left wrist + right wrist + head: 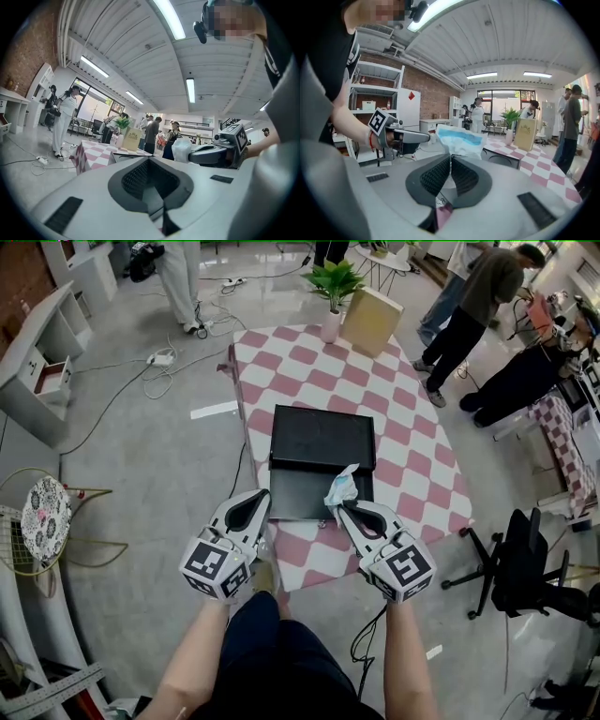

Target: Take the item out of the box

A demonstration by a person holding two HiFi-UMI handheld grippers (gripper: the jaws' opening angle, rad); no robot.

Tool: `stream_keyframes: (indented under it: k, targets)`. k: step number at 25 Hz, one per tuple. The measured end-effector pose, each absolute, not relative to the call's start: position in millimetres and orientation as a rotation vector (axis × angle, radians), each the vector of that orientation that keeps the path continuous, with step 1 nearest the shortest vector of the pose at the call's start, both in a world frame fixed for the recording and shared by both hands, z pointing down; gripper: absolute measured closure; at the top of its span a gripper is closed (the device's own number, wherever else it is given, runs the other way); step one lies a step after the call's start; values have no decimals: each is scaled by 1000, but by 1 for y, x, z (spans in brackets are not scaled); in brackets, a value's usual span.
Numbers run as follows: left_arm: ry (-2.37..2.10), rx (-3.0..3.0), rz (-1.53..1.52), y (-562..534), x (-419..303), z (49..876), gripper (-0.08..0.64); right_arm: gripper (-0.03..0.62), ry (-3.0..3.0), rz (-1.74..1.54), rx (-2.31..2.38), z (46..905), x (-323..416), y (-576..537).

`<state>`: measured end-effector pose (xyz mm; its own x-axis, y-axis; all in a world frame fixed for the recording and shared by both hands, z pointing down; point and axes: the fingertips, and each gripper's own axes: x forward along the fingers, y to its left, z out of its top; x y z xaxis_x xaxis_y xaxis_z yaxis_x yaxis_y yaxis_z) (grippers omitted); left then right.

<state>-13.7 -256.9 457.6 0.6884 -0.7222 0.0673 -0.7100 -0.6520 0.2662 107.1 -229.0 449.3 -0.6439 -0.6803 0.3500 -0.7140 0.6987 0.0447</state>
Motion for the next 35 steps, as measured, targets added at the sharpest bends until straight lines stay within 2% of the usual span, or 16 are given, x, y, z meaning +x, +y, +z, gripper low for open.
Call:
stream_keyframes:
  k: [35]
  targets:
    - [-1239, 2674, -158, -220, -19, 397, 559, 580, -2766, 174, 1339, 374, 135, -181]
